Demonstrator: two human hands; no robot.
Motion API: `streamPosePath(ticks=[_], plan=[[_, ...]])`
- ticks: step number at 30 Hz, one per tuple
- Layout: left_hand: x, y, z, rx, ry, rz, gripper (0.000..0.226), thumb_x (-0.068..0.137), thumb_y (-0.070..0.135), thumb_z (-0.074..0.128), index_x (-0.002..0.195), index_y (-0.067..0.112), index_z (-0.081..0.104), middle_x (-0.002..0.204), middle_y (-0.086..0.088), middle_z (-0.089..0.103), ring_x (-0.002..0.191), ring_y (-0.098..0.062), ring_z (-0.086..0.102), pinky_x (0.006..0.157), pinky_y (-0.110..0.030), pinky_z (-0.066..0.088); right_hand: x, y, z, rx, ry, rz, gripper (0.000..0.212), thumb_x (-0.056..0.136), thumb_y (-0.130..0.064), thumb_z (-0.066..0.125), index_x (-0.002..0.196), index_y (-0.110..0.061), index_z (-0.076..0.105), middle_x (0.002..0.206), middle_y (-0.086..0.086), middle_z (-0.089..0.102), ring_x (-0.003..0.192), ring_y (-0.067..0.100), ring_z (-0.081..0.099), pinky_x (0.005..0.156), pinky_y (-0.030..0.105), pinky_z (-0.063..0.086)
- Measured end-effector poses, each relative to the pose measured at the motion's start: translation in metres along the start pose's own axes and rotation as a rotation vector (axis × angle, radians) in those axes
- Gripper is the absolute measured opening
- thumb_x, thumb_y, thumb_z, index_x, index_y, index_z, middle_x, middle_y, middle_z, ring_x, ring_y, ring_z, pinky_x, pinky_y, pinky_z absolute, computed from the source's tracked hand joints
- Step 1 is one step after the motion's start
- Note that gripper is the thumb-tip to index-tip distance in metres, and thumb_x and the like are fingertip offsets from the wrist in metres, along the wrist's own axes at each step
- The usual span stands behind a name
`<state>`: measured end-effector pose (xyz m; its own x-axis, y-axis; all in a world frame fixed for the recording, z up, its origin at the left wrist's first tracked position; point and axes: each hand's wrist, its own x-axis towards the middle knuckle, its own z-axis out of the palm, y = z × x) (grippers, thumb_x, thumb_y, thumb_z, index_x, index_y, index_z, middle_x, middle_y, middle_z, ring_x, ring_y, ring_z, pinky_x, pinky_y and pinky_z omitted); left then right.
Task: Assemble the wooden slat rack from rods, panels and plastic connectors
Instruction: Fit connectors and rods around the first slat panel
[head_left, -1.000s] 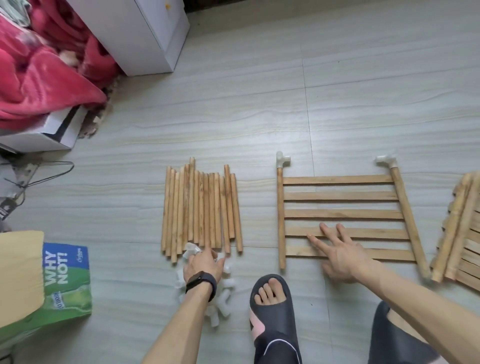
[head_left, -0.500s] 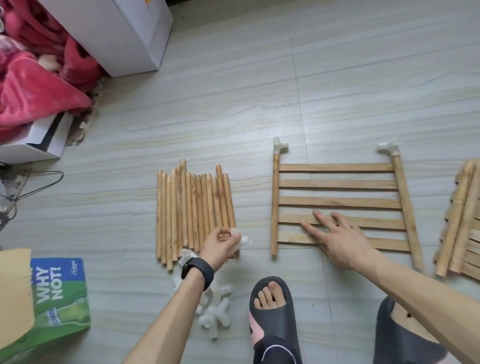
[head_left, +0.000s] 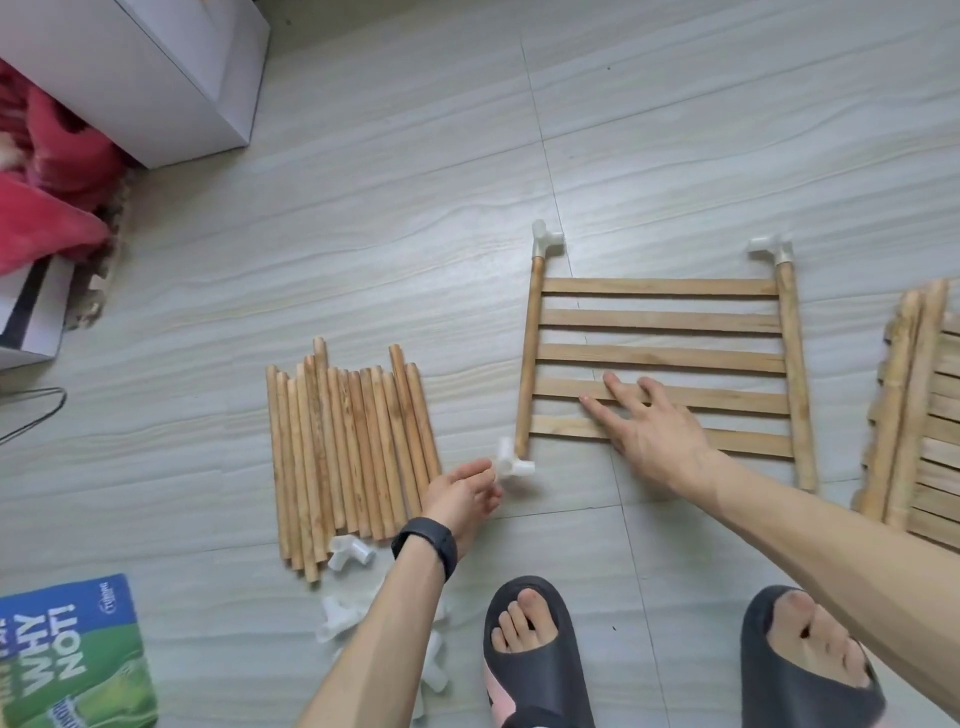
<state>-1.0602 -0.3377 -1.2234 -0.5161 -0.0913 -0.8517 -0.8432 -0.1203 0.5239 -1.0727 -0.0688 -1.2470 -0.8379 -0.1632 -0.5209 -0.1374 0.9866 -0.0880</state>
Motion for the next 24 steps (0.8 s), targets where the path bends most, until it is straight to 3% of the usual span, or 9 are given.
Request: streamPosePath(ticks=[3,8,12,16,20,24], plan=[[0.009,-0.005,0.0,0.384,0.118,0.114,0.012,0.09,0.011,0.07,0.099,0.014,0.062,0.102,-0.011,0.068,0.077,-0.02,0.066,0.075,-0.037,0.059,0.005,0.004,-0.001,0.01,0.024,-0.003,0.066,0.106,-0.041,0.038,0.156,-0.051,-0.003,0.17,-0.007,-0.007,0.148,0.036,0.013,0.107,0.05,0.04],[0.008,-0.011,0.014,0.508,0.09,0.304,0.047,0.081,0.022,0.079,0.119,0.026,0.052,0.115,0.0,0.057,0.098,-0.024,0.066,0.085,-0.039,0.056,0.007,0.008,0.004,0.021,0.037,-0.012,0.064,0.105,-0.047,0.037,0.156,-0.052,-0.001,0.17,-0.007,-0.004,0.145,0.035,0.015,0.105,0.052,0.039],[0.002,-0.019,0.037,0.634,0.077,0.44,0.066,0.074,0.042,0.082,0.126,0.038,0.042,0.118,0.006,0.049,0.1,-0.017,0.064,0.09,-0.037,0.053,0.007,0.008,0.005,0.022,0.044,-0.011,0.064,0.105,-0.049,0.037,0.156,-0.052,-0.001,0.169,-0.007,-0.005,0.145,0.035,0.015,0.105,0.052,0.039],[-0.001,-0.026,0.055,0.858,0.188,0.535,0.064,0.07,0.063,0.077,0.114,0.038,0.037,0.117,0.01,0.043,0.104,-0.013,0.057,0.077,-0.031,0.046,0.007,0.008,0.005,0.023,0.043,-0.007,0.063,0.105,-0.048,0.037,0.156,-0.051,-0.001,0.169,-0.008,-0.006,0.145,0.035,0.014,0.107,0.053,0.038],[0.003,-0.033,0.058,1.299,0.313,0.778,0.067,0.074,0.063,0.073,0.125,0.04,0.037,0.125,0.002,0.037,0.098,-0.021,0.055,0.063,-0.035,0.05,0.006,0.007,0.004,0.02,0.045,-0.009,0.062,0.106,-0.048,0.035,0.157,-0.051,0.0,0.169,-0.008,-0.007,0.146,0.035,0.014,0.108,0.052,0.036],[0.008,-0.038,0.056,1.492,0.198,0.834,0.049,0.083,0.059,0.066,0.124,0.04,0.049,0.132,0.0,0.044,0.112,-0.023,0.051,0.074,-0.037,0.051,0.005,0.007,0.002,0.01,0.034,-0.007,0.062,0.106,-0.046,0.034,0.157,-0.05,-0.001,0.169,-0.008,-0.008,0.147,0.035,0.014,0.108,0.051,0.036]])
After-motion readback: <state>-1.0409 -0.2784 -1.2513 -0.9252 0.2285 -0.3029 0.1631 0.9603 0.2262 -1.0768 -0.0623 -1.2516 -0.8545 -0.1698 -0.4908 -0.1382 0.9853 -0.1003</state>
